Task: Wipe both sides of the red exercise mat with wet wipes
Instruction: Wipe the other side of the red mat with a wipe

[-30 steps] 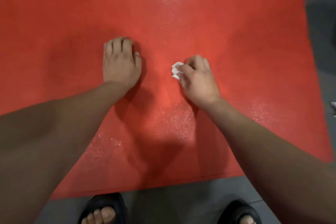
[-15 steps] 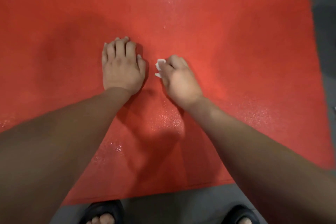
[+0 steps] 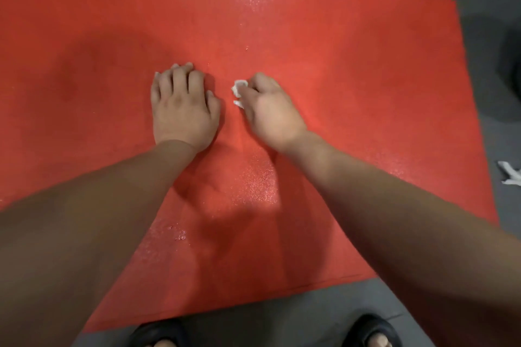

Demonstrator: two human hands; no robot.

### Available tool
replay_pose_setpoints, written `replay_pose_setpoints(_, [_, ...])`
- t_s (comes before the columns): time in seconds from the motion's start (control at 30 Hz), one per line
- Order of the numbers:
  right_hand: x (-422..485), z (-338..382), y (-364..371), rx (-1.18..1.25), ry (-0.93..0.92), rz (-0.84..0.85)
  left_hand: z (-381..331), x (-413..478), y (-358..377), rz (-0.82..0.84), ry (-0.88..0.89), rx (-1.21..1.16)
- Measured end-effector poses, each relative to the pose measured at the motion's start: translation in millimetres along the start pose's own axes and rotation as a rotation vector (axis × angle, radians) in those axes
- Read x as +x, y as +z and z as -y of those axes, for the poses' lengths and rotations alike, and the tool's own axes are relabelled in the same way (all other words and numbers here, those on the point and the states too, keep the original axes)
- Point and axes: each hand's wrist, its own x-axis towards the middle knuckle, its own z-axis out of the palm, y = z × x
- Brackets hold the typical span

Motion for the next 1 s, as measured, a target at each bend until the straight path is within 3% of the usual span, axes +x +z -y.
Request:
replay_pose_setpoints(0.1, [9, -38, -15, -0.046, -0.009, 0.002, 2, -1, 0, -0.006, 0.003, -0.025])
replay_pose_setpoints(0.23, [18, -83, -36, -0.030, 0.507, -0.218, 1, 0, -1, -0.001, 0.014, -0.024])
replay_pose_setpoints(0.3, [25, -72, -29, -0.015, 0.619, -0.224, 1, 1, -2, 0.007, 0.014, -0.030])
replay_pose_setpoints(0.37, [29, -39, -17, 0.025, 0.465, -0.149, 1, 1, -2, 0.013, 0.008, -0.034])
replay_pose_setpoints(0.47, [24, -12, -6, 0.089, 0.051, 0.023, 1, 1, -2, 0.006, 0.007, -0.032])
replay_pose_setpoints(0.53, [28, -31, -18, 0.054, -0.040, 0.073, 2, 1, -2, 0.006, 0.008, -0.026])
replay_pose_setpoints(0.6, [34, -65, -31, -0.039, 0.116, -0.012, 3, 0, -2, 0.014, 0.009, -0.018])
replay_pose_setpoints(0.7, [41, -106, -43, -0.125, 0.520, -0.182, 1, 1, -2, 0.040, 0.001, -0.018])
replay_pose_setpoints(0.73, [45, -105, -40, -0.142, 0.563, -0.198, 0, 1, -2, 0.044, 0.001, -0.019])
replay_pose_setpoints(0.8, [52, -82, -28, -0.162, 0.460, -0.146, 0, 1, -2, 0.036, 0.004, -0.013])
replay_pose_setpoints(0.93, [42, -27, -2, -0.003, -0.052, 0.013, 0, 0, -3, 0.027, 0.001, -0.023])
replay_pose_setpoints(1.0, [45, -40, -11, -0.043, -0.187, 0.074, 0, 1, -3, 0.031, -0.008, -0.035])
